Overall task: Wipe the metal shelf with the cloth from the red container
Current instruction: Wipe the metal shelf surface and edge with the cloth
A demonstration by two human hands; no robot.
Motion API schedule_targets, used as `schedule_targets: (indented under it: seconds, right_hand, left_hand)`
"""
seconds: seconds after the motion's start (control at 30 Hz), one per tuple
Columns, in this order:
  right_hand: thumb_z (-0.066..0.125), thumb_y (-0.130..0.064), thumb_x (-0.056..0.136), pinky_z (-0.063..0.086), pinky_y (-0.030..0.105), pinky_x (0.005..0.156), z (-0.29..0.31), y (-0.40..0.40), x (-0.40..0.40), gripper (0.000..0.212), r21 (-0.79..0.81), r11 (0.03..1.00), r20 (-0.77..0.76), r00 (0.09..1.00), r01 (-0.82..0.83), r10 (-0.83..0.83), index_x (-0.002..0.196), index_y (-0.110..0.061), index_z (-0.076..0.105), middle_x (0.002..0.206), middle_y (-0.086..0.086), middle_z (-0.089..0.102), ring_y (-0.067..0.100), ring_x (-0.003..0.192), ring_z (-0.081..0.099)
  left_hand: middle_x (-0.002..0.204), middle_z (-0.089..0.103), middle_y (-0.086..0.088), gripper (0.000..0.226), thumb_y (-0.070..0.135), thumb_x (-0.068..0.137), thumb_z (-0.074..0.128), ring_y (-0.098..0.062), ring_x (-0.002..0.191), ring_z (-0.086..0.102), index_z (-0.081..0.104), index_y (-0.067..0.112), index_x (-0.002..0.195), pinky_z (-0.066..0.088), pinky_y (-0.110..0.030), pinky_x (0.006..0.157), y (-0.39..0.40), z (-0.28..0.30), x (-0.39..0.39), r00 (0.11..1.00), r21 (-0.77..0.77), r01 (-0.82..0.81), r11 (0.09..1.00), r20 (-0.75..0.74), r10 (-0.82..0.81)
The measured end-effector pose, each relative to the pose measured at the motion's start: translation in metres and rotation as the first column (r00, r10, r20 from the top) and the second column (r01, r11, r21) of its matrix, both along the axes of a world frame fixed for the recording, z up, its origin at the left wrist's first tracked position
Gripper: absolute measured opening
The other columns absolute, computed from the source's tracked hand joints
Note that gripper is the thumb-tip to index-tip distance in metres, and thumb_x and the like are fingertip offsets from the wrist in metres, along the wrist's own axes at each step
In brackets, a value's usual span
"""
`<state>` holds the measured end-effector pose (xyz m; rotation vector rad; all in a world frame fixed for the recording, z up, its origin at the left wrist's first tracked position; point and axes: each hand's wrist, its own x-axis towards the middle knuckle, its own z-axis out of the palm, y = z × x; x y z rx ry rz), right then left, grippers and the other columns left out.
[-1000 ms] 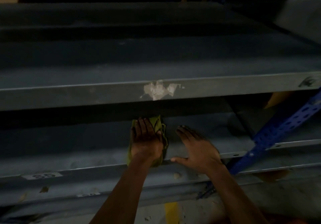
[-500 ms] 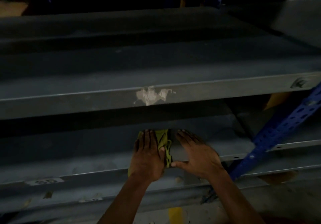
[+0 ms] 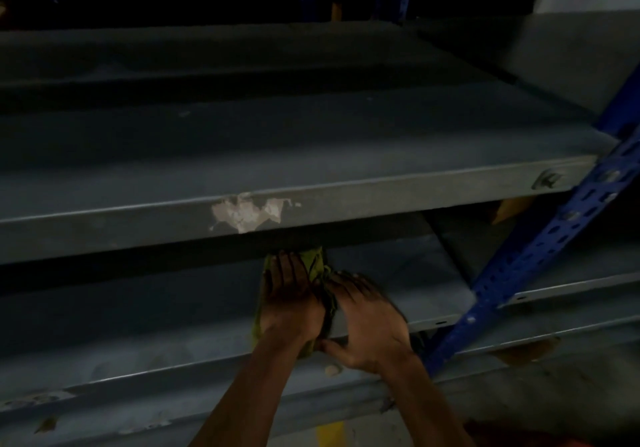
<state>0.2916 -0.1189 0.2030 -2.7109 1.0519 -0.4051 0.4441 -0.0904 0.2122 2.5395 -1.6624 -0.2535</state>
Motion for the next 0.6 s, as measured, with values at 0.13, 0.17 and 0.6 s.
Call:
schedule_targets:
  seconds: [0.13, 0.17, 0.6]
  right_hand:
    - [0.055, -0.074, 0.066, 0.021, 0.039, 0.118, 0.001, 0.0, -0.001, 0.098, 0.015, 1.0, 0.032, 0.999, -0.007, 0.007, 0.145, -0.02, 0.036, 0.151, 0.001, 0.038, 0.021, 0.142, 0.03]
    - [0.055, -0.074, 0.065, 0.021, 0.039, 0.118, 0.001, 0.0, -0.001, 0.098, 0.014, 1.0, 0.029, 0.999, -0.013, 0.013, 0.145, -0.02, 0.036, 0.151, 0.001, 0.038, 0.021, 0.142, 0.031]
    - [0.029, -0.095, 0.066, 0.013, 0.03, 0.117, 0.006, -0.02, -0.038, 0.111, 0.021, 0.999, -0.082, 0.996, 0.029, -0.027, 0.151, -0.023, 0.026, 0.159, -0.003, 0.02, 0.016, 0.146, 0.018]
  left_hand:
    - [0.157, -0.012, -0.019, 0.079, 0.051, 0.092, 0.015, -0.033, 0.145, -0.012, -0.014, 0.003, 0.147, -0.005, -0.043, 0.118, 0.01, 0.004, -0.001, 0.997, 0.026, 0.053, 0.998, 0.057, -0.055]
    - [0.157, -0.009, -0.019, 0.079, 0.051, 0.089, 0.012, -0.033, 0.145, -0.009, -0.011, 0.002, 0.147, -0.004, -0.043, 0.118, 0.014, 0.005, -0.003, 0.996, 0.018, 0.06, 0.998, 0.061, -0.061]
    - [0.139, 0.045, -0.027, 0.068, 0.041, 0.09, 0.028, -0.044, 0.13, 0.042, 0.042, -0.007, 0.136, 0.037, -0.053, 0.105, 0.04, -0.003, -0.012, 0.998, -0.163, 0.032, 0.986, 0.061, -0.022]
